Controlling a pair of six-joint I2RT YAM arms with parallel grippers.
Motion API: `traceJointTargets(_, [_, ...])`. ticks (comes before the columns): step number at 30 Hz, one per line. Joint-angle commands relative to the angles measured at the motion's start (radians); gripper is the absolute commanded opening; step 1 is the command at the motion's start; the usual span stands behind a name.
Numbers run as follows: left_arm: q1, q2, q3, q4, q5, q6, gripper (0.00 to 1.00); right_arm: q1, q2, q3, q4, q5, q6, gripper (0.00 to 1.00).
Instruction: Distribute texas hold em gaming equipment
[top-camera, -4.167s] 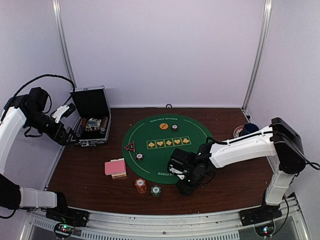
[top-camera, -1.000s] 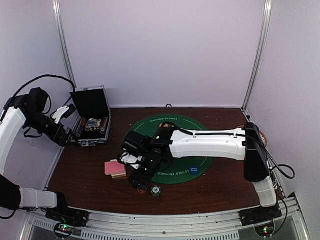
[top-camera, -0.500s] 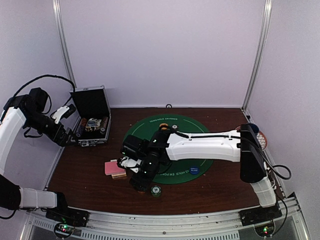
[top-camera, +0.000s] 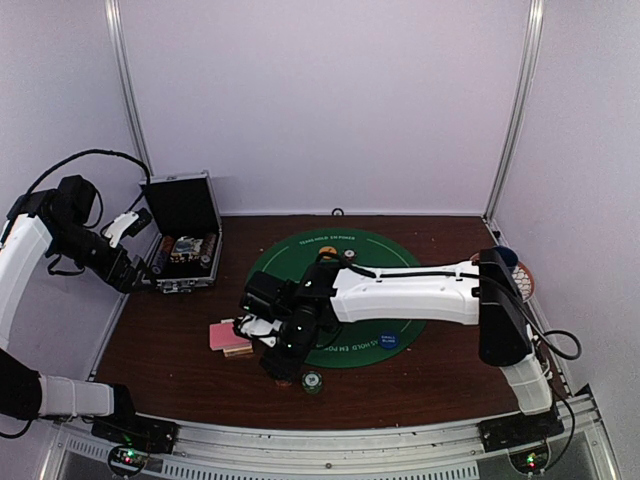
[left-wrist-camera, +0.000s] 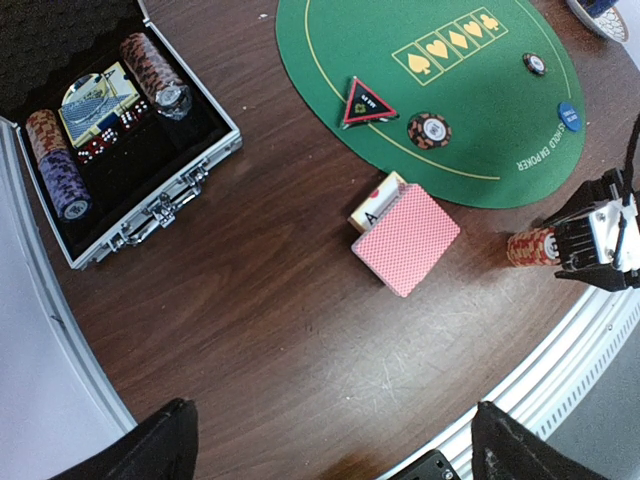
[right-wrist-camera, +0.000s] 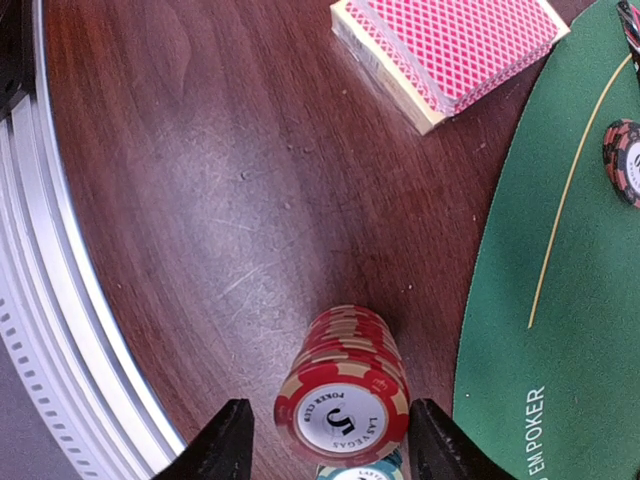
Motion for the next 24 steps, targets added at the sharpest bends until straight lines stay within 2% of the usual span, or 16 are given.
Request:
traceJointTargets(1, [0.006,-0.013,0.02,0.002,0.005,0.01,0.98,0.005,0.02,0.011,0.016,0.001,0.003,0.53])
traceJointTargets(5, [0.006,-0.014,0.02,0.001,0.002,0.01,0.98,0.005,0.022,0.011,0.018,-0.002,0.003,0.49])
traceJointTargets(12, [0.006,-0.018,0.02,0.001,0.002,0.009,0.97,0.006,0.029,0.014,0.015,-0.002,0.003,0.52])
traceJointTargets(24, [0.006,-0.015,0.025,0.002,0.002,0.009,0.98,0.005,0.03,0.008,0.015,0.004,0.003,0.51])
